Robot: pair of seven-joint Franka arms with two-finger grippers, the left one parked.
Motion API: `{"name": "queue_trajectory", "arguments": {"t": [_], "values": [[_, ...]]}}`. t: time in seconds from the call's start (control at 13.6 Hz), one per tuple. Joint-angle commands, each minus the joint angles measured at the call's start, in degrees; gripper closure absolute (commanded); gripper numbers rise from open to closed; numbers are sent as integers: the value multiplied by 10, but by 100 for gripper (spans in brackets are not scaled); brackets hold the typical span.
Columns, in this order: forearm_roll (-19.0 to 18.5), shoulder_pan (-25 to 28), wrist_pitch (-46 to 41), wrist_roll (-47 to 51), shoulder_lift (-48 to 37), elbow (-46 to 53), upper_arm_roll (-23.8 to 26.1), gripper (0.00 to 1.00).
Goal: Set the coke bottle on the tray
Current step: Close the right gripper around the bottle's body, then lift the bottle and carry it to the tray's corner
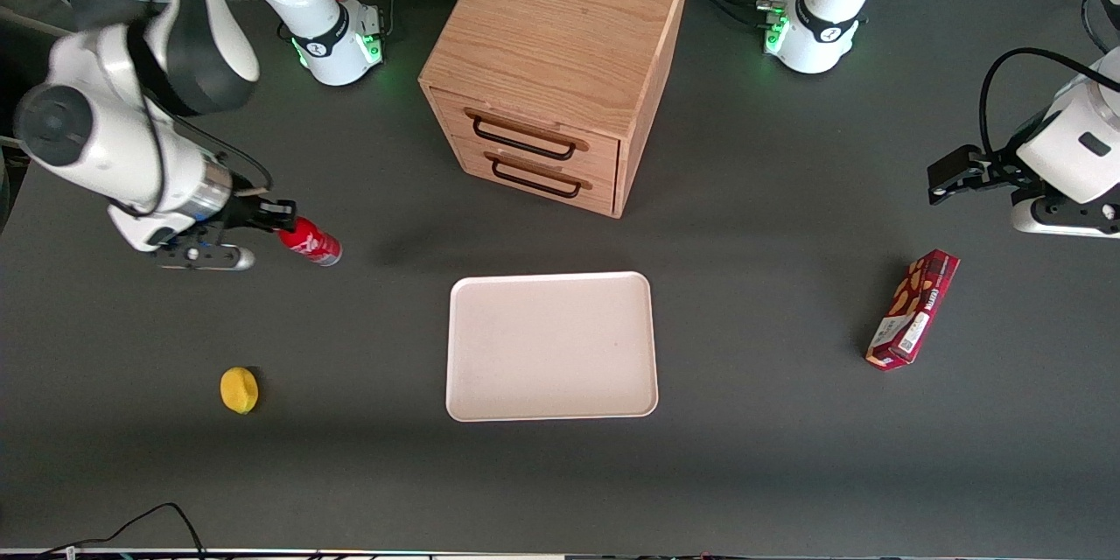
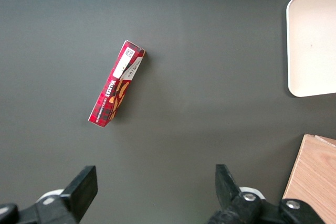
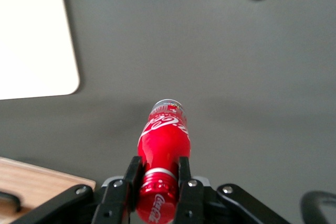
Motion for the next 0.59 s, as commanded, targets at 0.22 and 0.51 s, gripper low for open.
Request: {"name": "queue_trajectory", "arguments": {"t": [0.22, 0.51], "values": [[3, 27, -217, 97, 223, 421, 30, 100], [-4, 55, -120, 280, 372, 528, 94, 100]]}}
